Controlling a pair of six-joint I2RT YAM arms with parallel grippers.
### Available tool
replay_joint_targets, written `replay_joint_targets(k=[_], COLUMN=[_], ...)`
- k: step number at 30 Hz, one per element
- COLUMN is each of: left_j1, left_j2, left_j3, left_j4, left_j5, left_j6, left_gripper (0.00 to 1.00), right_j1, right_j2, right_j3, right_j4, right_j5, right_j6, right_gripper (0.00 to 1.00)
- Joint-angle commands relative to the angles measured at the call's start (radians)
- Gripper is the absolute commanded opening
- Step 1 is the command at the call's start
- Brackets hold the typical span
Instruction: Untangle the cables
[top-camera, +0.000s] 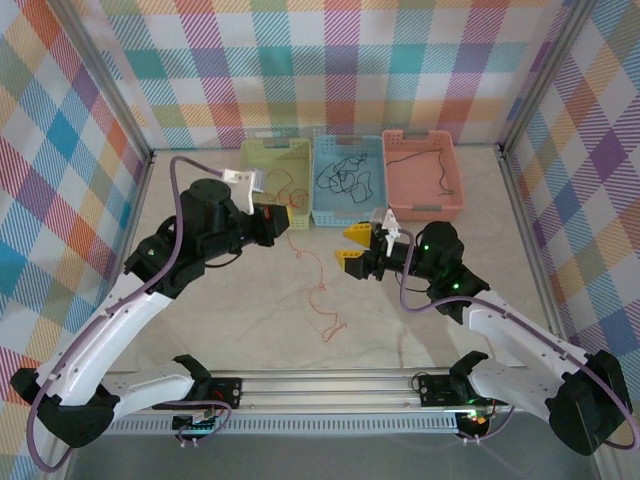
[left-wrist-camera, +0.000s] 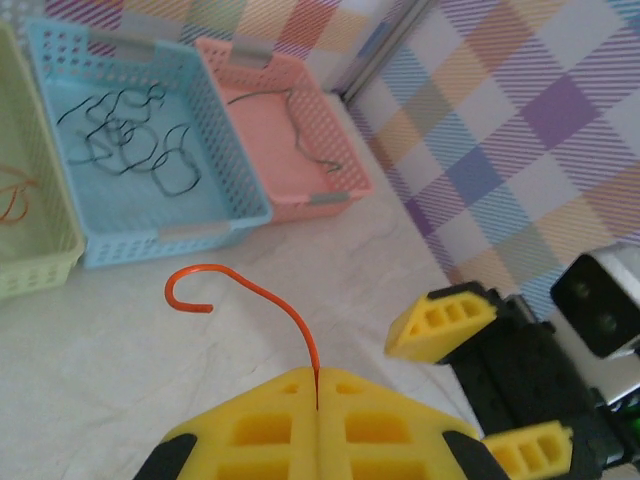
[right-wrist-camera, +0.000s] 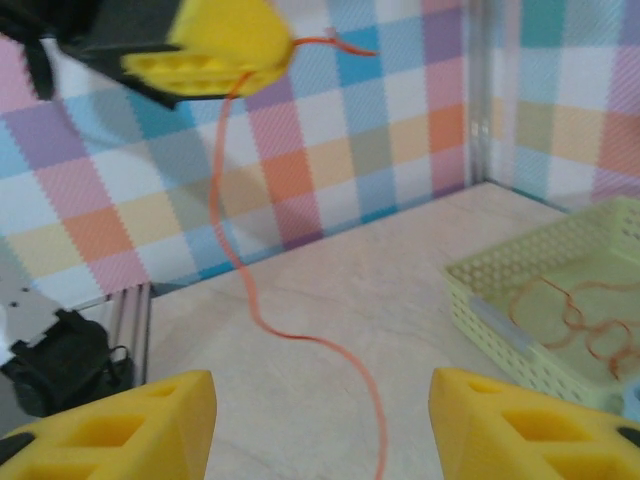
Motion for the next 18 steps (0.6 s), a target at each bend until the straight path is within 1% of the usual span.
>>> replay_joint_targets(k=[1,4,7,9,14,18], left_j1=[0.009,0.012,0.013,0.012,0.013,0.012], left_j2=[0.041,0.066,0.088,0.105,0.111,0.117], left_j3=[0.062,0.101,0.144,0.17,0.199,0.237], left_j4=[-0.02,-0.025,-0.046,-0.064,-0.081,-0.101], left_j5=[0.074,0.101,0.114,0.134,0.161,0.184], left_j6=[0.034,0.036,0.05,0.056,0.063,0.067], left_gripper=[0.0,0.0,0.0,0.0,0.0,0.0], right_j1=[0.027,0.07,0.114,0.138,0.144,0.144], right_j2=[0.061,0.12,0.17,0.205,0.268,0.297], right_j3=[0.076,0.133,0.181,0.232,0.29,0.311], right_j4=[-0.021,-0.03,-0.027,-0.052,-0.033,-0.037], right_j5=[-0.114,-0.178,-0.192,-0.17,-0.138,-0.122], right_j6=[-0.033,-0.083,-0.153,-0.186,-0.241,-0.261], right_gripper=[0.6,0.62,0.67,0.68,0.69,0.65])
